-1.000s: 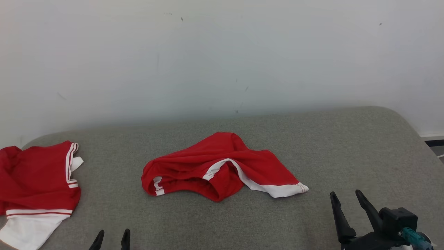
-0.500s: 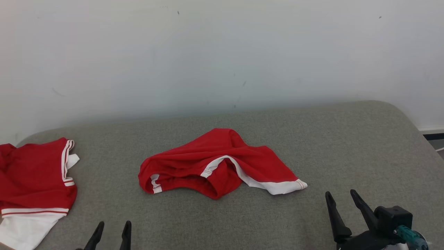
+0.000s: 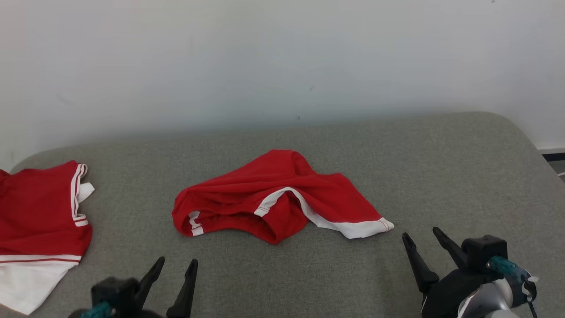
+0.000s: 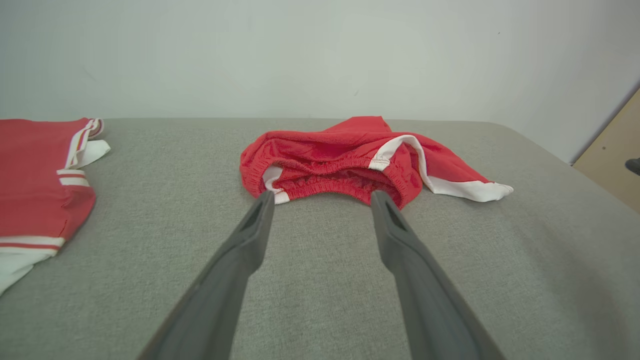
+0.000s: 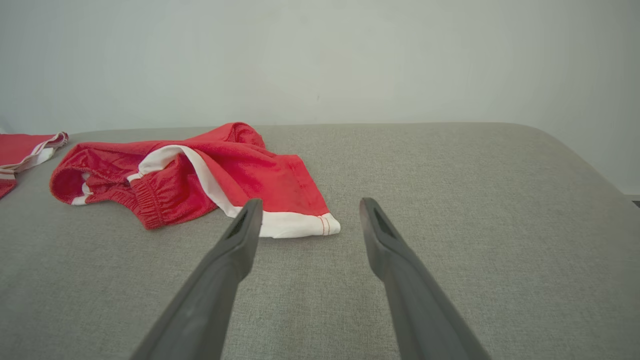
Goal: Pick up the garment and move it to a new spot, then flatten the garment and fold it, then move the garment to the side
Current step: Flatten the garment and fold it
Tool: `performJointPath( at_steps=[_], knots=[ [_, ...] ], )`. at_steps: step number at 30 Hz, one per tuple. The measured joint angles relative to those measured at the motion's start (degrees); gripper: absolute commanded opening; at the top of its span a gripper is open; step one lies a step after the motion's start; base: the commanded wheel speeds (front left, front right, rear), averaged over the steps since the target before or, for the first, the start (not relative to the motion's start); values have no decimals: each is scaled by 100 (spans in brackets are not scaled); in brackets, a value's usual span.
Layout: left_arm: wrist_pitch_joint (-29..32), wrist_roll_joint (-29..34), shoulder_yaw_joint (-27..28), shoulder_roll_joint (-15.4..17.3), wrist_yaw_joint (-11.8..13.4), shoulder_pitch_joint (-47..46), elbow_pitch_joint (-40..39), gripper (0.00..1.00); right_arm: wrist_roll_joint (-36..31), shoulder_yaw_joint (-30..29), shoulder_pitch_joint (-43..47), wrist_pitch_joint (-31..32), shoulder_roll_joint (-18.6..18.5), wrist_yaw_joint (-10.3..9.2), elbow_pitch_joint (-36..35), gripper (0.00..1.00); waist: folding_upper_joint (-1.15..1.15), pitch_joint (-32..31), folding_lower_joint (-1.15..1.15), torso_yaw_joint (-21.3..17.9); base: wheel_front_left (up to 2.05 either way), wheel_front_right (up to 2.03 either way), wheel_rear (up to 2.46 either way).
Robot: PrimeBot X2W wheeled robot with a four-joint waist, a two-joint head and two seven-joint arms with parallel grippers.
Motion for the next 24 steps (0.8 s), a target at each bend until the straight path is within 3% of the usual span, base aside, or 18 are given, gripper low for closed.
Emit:
performJointPath(
  at_steps=[2, 6, 13, 19, 24],
  knots=[
    [269, -68, -76, -62, -103, -390, 183, 100, 7, 54, -171, 185, -73, 121, 116, 100, 0, 91, 0, 4, 0, 0, 0],
    [799, -215, -288, -256, -286, -1161, 557, 100, 70, 125, -593, 627, -131, 177, 344, 100, 0, 315, 1, 22, 0, 0, 0],
    [1633, -485, -591, -939, -502, -2282, 1295, 100, 142, 178, -1417, 1367, -280, 252, 733, 100, 1, 814, 1, 73, 0, 0, 0],
    [2225, -678, -501, -1411, -331, -3117, 1979, 100, 170, 276, -2116, 1850, -327, 288, 999, 100, 1, 1293, 1, 138, 0, 0, 0],
    [2541, -765, -486, -1518, -241, -3568, 2426, 100, 171, 330, -2398, 2143, -354, 303, 1285, 100, 1, 1673, 2, 210, 0, 0, 0]
  ],
)
